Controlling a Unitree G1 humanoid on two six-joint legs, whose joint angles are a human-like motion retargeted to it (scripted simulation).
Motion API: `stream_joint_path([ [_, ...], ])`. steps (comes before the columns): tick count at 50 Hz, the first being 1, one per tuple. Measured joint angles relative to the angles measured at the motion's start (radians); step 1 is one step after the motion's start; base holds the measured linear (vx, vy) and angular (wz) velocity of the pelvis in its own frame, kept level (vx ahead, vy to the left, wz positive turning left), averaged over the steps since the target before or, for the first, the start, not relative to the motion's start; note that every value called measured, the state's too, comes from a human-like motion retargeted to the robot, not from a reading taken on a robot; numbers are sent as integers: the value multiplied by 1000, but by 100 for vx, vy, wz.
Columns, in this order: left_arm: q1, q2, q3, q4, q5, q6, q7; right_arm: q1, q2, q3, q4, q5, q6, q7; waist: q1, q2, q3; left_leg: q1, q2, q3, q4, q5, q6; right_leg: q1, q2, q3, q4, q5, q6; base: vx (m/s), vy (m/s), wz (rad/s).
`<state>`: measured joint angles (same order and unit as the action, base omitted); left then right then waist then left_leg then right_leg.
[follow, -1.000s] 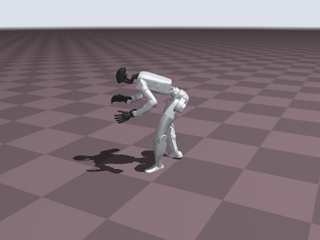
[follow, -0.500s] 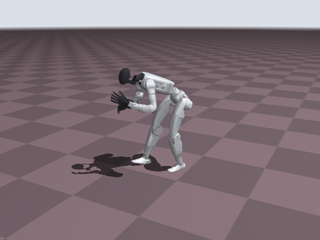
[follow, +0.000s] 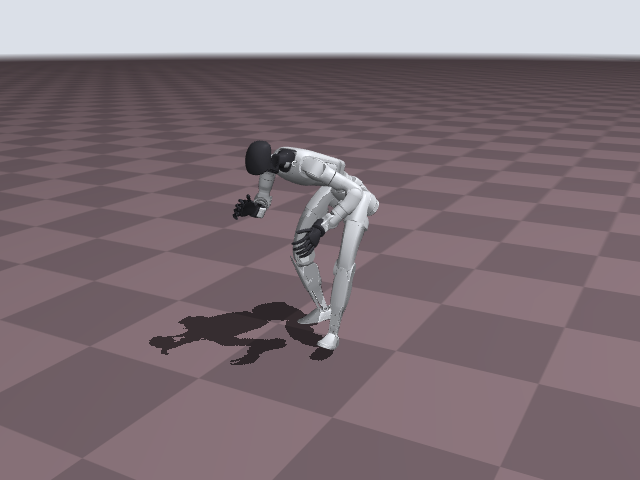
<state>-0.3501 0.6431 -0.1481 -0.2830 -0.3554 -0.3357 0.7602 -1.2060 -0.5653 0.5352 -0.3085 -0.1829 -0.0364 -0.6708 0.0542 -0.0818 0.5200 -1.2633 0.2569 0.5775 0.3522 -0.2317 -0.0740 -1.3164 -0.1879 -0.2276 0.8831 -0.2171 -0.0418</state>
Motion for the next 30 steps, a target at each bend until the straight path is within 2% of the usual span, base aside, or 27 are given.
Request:
stream_joint_path([
  [3, 6, -40, 1, 3, -21, -31, 27, 87, 21, -34, -1, -1, -12, -25, 28, -24, 0, 52, -24, -32, -90, 63, -6, 17, 4, -11, 43, 1, -17, 45, 9, -33],
  [5, -21, -73, -11, 9, -35, -44, 45, 155, 33, -61, 8, -9, -5, -38, 32, -36, 0, 58, -29, -42, -73, 87, 10, 4, -19, -15, 114, 13, -40, 44, 16, 30],
  [7, -77, -128, -3, 7, -39, -51, 95, 249, 4, -131, -2, -35, -9, -95, 17, -23, 0, 24, -49, -54, 24, 68, 48, -56, -92, 0, 259, 46, -54, 47, 22, 111],
  [10, -183, -163, -40, 8, -53, -56, 105, 374, 7, -175, 3, -13, -17, -80, -9, -29, 0, -19, -52, -86, 205, 13, 94, -157, -156, 60, 475, 185, -60, 46, 20, 89],
  [11, -200, -181, -59, 9, -40, -1, 97, 444, -1, -190, -5, 6, -9, -72, -13, -15, 0, -4, -56, -107, 267, -19, 99, -153, -163, 82, 528, 207, -53, 50, 17, 64],
  [12, -233, -190, -73, 9, -31, 23, 100, 493, -5, -201, -10, 23, -10, -65, -16, -10, 0, 0, -56, -124, 319, -45, 103, -164, -166, 99, 568, 224, -45, 48, 13, 38],
  [13, -297, -182, -77, 8, -28, -18, 123, 500, 0, -206, -6, 35, -30, -56, -18, -22, 0, -19, -50, -136, 348, -59, 103, -204, -159, 105, 580, 231, -37, 42, 10, 18],
  [15, -406, -167, -97, 13, -11, -29, 146, 528, -4, -220, 1, 57, -50, -51, -24, -31, 0, -35, -45, -163, 418, -98, 104, -238, -175, 86, 567, 189, -36, 40, 7, 16],
  [17, -500, -155, -125, 14, 17, 12, 143, 569, -20, -235, -2, 70, -53, -55, -32, -21, 0, -31, -45, -194, 487, -140, 105, -231, -196, 44, 489, 144, -28, 42, 5, 39],
  [18, -533, -154, -142, 10, 32, 62, 126, 603, -34, -245, -9, 73, -42, -60, -36, -6, 0, -18, -47, -213, 525, -163, 107, -211, -201, 26, 437, 127, -15, 40, 2, 41],
  [20, -662, -124, -168, 2, 51, 5, 145, 580, -39, -249, -12, 67, -68, -62, -45, -14, 0, -42, -42, -227, 548, -177, 102, -241, -165, 8, 265, 152, 30, 30, -1, 22],
  [22, -761, -98, -202, -2, 54, -6, 139, 549, -43, -239, -1, 60, -71, -49, -70, -9, 0, -74, -40, -258, 609, -196, 113, -248, -140, -4, 87, 179, 51, 29, -3, 39],
  [23, -799, -85, -209, -4, 63, -4, 132, 550, -38, -243, -1, 61, -70, -63, -79, -11, 0, -48, -52, -250, 595, -207, 101, -232, -133, 0, -19, 190, 69, 46, -3, 65],
  [25, -825, -77, -215, -10, 70, 90, 81, 599, -42, -248, -13, 57, -33, -76, -99, 11, 0, 7, -71, -263, 627, -239, 99, -163, -129, 1, -196, 197, 89, 48, -5, 86],
  [27, -889, -64, -233, -26, 88, 36, 84, 573, -37, -251, -12, 44, -49, -75, -135, 9, 0, -1, -102, -269, 628, -246, 89, -143, -118, 30, -397, 236, 146, 41, -11, 116],
  [28, -884, -61, -234, -21, 97, 77, 60, 593, -35, -253, -12, 47, -36, -75, -148, 23, 0, 23, -114, -280, 644, -260, 89, -106, -115, 47, -455, 234, 168, 44, -14, 119],
  [30, -919, -55, -253, -26, 121, 20, 67, 566, -30, -254, -6, 43, -59, -71, -180, 22, 0, 18, -146, -283, 645, -268, 81, -88, -111, 98, -567, 294, 233, 39, -17, 120],
])
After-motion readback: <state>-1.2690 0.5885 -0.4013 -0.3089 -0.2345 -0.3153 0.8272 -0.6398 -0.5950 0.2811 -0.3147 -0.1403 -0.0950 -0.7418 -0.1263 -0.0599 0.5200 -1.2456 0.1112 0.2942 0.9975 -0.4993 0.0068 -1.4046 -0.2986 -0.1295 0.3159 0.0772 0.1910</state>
